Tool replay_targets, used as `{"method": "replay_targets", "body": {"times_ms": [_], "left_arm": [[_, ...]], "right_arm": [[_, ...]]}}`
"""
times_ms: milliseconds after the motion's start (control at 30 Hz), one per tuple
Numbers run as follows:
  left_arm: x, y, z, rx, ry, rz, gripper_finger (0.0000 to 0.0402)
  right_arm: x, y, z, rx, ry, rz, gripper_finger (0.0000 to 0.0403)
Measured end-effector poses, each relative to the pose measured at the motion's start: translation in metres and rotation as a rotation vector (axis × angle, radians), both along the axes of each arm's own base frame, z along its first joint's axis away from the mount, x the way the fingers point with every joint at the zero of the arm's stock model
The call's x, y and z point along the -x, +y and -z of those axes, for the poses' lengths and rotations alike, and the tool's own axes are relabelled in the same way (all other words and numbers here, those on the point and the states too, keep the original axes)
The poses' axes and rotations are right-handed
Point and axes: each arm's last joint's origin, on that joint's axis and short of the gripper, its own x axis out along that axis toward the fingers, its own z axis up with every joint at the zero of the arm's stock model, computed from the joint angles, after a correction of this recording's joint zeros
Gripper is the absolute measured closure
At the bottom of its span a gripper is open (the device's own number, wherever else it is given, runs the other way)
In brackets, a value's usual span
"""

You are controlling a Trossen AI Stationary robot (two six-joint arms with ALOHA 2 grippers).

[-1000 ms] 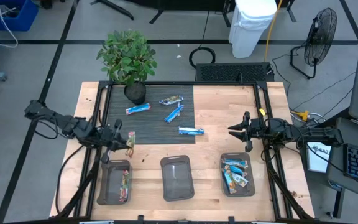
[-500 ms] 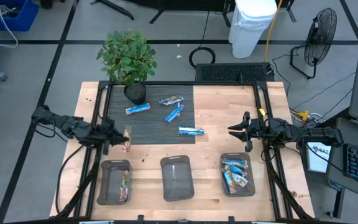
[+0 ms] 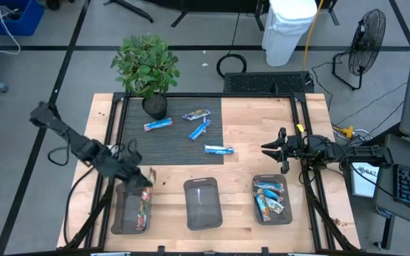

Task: Pick and place Granola Bars by type
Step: Adjust the red granola bar

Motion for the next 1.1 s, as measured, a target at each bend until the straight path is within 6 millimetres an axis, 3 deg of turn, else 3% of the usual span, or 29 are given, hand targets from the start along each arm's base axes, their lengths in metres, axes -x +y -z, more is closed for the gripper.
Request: {"method": "replay_targets", "body": {"times_ms": [133, 233, 367, 500, 700, 1100], "left_arm": [[-0.017, -0.034, -0.029, -0.079, 0.180, 0.068, 0.0392], [-0.023, -0.057, -0.041, -0.104, 0.393, 0.005, 0.0392], [-0.024, -0.083, -0.043, -0.099, 0.631, -0.135, 0.0389], [-0.023, -0.103, -0.032, -0.083, 0.735, -0.228, 0.0393], [-0.021, -0.113, -0.018, -0.062, 0.837, -0.342, 0.0386], [-0.021, -0.119, -0.008, -0.053, 0.971, -0.336, 0.0369]], "right_arm": [[0.000, 0.000, 0.000, 0.000, 0.000, 0.000, 0.0316], [0.000, 0.000, 0.000, 0.000, 0.000, 0.000, 0.0316], [0.000, 0.000, 0.000, 0.000, 0.000, 0.000, 0.0316], [0.000, 0.000, 0.000, 0.000, 0.000, 0.000, 0.0316], [0.000, 0.000, 0.000, 0.000, 0.000, 0.000, 0.0316], [0.000, 0.000, 0.000, 0.000, 0.000, 0.000, 0.0316]]}}
